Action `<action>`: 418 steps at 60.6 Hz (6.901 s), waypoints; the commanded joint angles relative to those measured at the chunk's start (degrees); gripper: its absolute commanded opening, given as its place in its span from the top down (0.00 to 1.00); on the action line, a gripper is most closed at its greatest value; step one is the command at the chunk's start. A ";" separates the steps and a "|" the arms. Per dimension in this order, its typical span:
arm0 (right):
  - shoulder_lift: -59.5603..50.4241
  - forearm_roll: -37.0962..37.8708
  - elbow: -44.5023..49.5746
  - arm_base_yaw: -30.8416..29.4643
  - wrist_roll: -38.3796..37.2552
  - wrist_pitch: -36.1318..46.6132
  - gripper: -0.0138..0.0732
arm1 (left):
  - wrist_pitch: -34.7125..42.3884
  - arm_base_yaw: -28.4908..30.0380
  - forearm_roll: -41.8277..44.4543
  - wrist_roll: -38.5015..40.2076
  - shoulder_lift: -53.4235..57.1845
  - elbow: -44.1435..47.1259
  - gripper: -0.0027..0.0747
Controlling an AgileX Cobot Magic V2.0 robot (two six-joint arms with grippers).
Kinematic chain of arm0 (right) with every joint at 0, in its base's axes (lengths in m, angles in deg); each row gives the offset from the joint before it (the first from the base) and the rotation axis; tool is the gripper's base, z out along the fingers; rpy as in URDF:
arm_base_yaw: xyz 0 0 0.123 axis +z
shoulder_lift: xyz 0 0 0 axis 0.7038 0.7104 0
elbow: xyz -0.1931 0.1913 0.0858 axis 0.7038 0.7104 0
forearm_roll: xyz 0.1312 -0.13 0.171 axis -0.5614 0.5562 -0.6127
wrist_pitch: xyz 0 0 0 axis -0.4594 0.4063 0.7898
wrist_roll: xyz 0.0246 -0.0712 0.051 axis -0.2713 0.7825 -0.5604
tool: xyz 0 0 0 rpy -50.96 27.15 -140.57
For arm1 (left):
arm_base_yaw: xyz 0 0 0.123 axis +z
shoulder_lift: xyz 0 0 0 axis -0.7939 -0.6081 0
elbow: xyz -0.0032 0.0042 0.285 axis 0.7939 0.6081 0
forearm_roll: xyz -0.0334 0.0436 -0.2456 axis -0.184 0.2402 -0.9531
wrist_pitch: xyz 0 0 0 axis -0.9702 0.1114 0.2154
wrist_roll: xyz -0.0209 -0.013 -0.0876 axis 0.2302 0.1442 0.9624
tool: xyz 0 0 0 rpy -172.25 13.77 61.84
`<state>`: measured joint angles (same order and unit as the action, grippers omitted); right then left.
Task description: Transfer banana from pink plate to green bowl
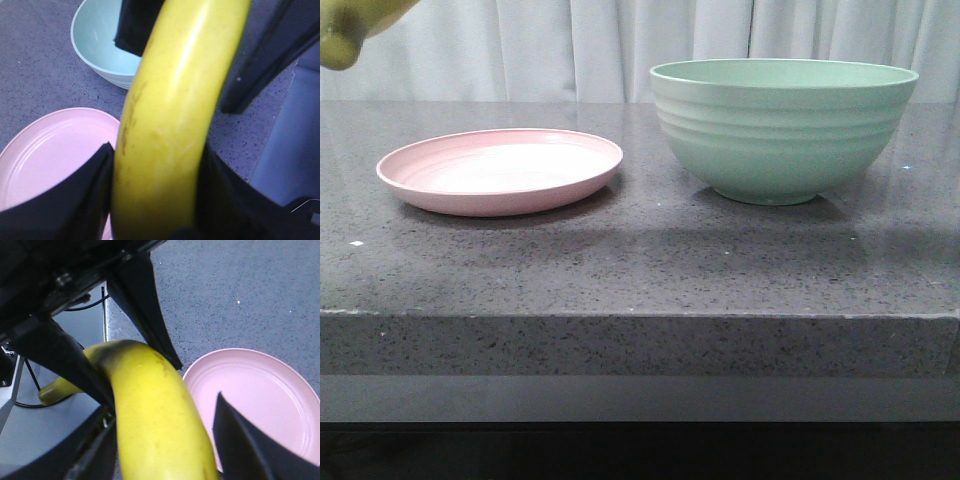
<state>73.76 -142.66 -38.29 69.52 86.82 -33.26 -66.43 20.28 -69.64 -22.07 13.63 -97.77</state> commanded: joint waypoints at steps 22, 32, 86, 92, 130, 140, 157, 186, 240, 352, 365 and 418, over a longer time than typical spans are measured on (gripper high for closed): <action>-1.74 -4.52 -2.06 0.01 0.67 0.67 0.51 | 4.49 -0.41 -2.34 0.00 1.22 -1.64 0.68; -1.74 -4.52 -2.06 0.01 0.67 0.67 0.51 | 4.54 -0.41 -2.21 0.00 1.22 -1.64 0.25; -1.80 3.75 -3.71 -8.02 -11.63 4.22 0.51 | 4.62 -0.41 -1.42 0.10 1.22 -1.64 0.24; -1.80 3.81 -6.23 -11.76 -14.70 4.55 0.51 | 4.62 -0.41 -1.42 0.10 1.22 -1.64 0.24; 9.10 1.95 -7.82 -24.23 -22.33 9.30 0.51 | 4.62 -0.41 -1.38 0.10 1.22 -1.64 0.24; 12.19 0.33 -7.82 -24.59 -22.57 6.88 0.45 | 4.62 -0.41 -1.38 0.10 1.22 -1.64 0.24; 12.91 1.50 -7.82 -24.72 -22.63 7.62 0.25 | 4.62 -0.41 -1.38 0.10 1.22 -1.64 0.24; -0.13 25.18 -7.74 -23.01 -44.17 -1.85 0.30 | 4.62 -0.41 -1.38 0.10 1.22 -1.64 0.24; -44.77 36.04 27.13 -14.54 -58.21 8.14 0.30 | 4.62 -0.41 -1.38 0.10 1.22 -1.64 0.24; -46.66 34.17 29.46 -14.54 -58.21 8.69 0.92 | 33.37 32.79 -15.89 7.79 61.44 52.12 0.99; -46.66 34.17 29.46 -14.54 -58.21 8.68 0.92 | 34.63 32.77 -0.60 30.81 67.95 59.92 0.99; -46.66 34.17 29.46 -14.54 -58.21 8.67 0.92 | 47.80 27.92 16.83 46.58 68.98 66.92 0.99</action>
<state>27.07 -107.55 -7.59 55.04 28.29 -27.85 -23.61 48.55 -53.41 22.97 81.37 -31.14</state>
